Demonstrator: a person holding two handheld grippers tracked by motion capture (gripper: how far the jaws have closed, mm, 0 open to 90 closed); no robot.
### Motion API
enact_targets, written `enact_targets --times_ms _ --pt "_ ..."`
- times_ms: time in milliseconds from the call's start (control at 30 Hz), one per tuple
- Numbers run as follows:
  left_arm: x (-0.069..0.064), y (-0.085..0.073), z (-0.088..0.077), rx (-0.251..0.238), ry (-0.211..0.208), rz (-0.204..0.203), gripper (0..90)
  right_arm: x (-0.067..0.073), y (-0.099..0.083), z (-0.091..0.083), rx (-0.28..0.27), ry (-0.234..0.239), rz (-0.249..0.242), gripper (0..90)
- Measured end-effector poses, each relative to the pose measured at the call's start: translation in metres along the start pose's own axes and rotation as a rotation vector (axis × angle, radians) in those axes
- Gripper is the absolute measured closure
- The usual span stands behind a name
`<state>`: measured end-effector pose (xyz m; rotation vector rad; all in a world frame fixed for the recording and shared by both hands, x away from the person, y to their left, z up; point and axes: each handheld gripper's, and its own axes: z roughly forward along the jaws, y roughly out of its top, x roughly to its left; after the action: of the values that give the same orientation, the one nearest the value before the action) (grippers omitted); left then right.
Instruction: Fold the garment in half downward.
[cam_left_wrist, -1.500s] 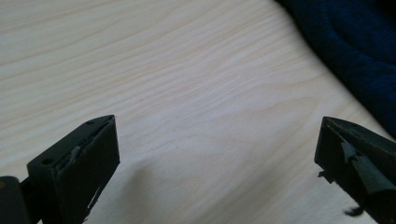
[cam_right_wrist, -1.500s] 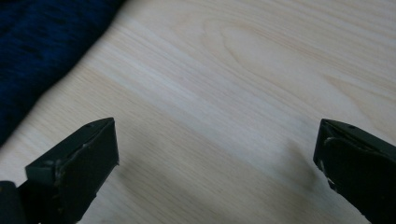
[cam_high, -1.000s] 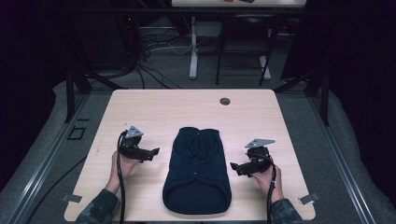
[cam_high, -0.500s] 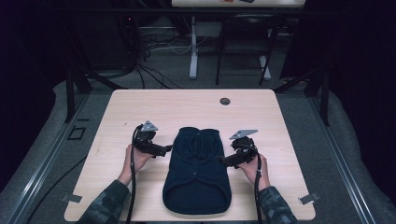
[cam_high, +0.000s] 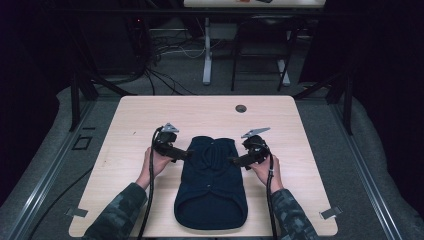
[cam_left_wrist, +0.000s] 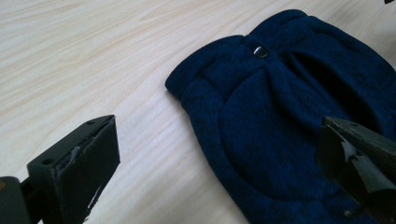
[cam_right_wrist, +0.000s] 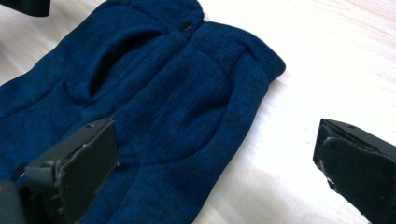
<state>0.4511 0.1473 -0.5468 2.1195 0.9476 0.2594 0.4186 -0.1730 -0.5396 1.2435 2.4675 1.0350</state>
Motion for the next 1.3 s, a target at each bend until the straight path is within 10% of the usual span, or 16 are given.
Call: enact_targets --times_ms 533,933,1300 --pt "0.007 0.019 0.043 0.086 -0.003 -0.043 0.5 -0.009 0.024 0.03 0.044 -0.029 0.02 5.2" --pt "0.009 0.025 0.062 0.14 0.024 -0.027 3.9 -0.027 0.031 0.053 0.065 -0.026 0.094 24.9" --pt "0.005 0.024 0.064 0.16 0.033 -0.016 9.5 -0.013 0.033 0.061 0.101 -0.067 0.025 47.8"
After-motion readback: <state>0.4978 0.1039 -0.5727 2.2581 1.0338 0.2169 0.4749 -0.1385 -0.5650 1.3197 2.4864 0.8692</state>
